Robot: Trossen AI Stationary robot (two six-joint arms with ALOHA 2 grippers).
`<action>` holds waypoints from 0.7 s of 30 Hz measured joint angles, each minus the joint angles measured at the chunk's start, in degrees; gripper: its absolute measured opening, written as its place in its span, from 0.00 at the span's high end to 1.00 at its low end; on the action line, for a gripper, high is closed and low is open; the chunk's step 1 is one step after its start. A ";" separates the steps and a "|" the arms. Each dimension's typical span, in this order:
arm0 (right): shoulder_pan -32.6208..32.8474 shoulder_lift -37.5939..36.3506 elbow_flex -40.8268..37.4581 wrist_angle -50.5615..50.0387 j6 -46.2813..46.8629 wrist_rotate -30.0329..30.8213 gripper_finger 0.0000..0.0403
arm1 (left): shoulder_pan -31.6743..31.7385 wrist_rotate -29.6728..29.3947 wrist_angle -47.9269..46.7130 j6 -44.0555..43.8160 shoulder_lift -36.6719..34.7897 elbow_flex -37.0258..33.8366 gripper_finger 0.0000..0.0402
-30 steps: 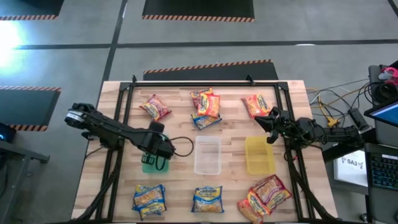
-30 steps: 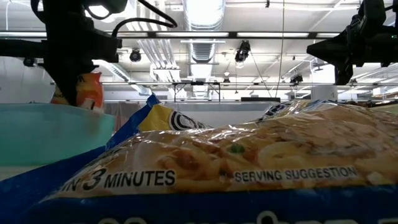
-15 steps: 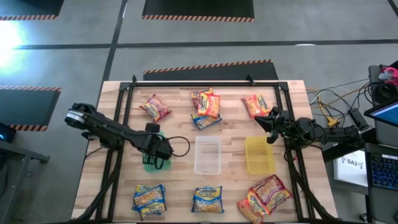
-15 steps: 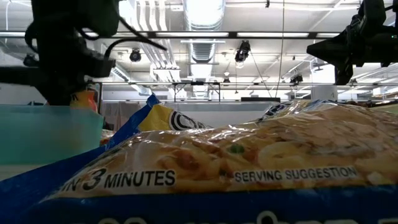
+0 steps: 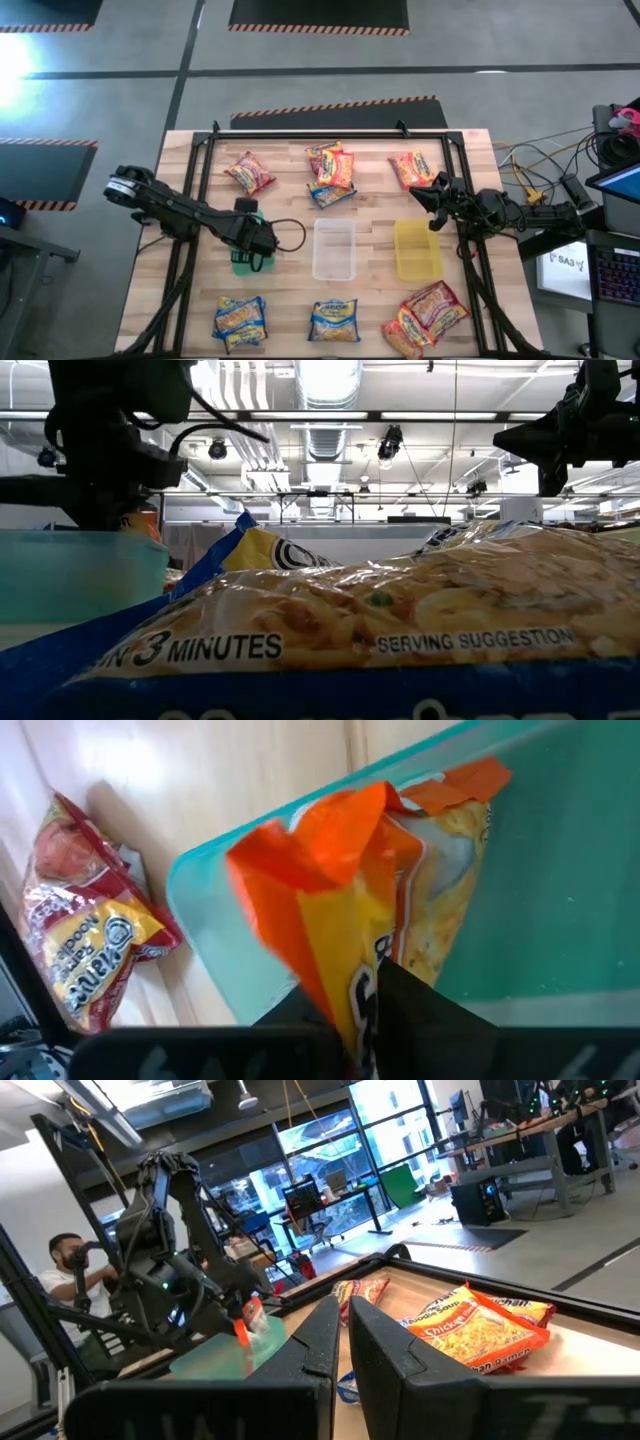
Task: Sort Maruchan noodles
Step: Put the orange noodle pack into the green bin, then put the red noodle pack into the white bin
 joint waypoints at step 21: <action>-0.01 -0.02 0.02 0.01 0.02 0.00 0.96 | -2.84 -1.67 -4.34 -3.66 -7.62 7.84 0.70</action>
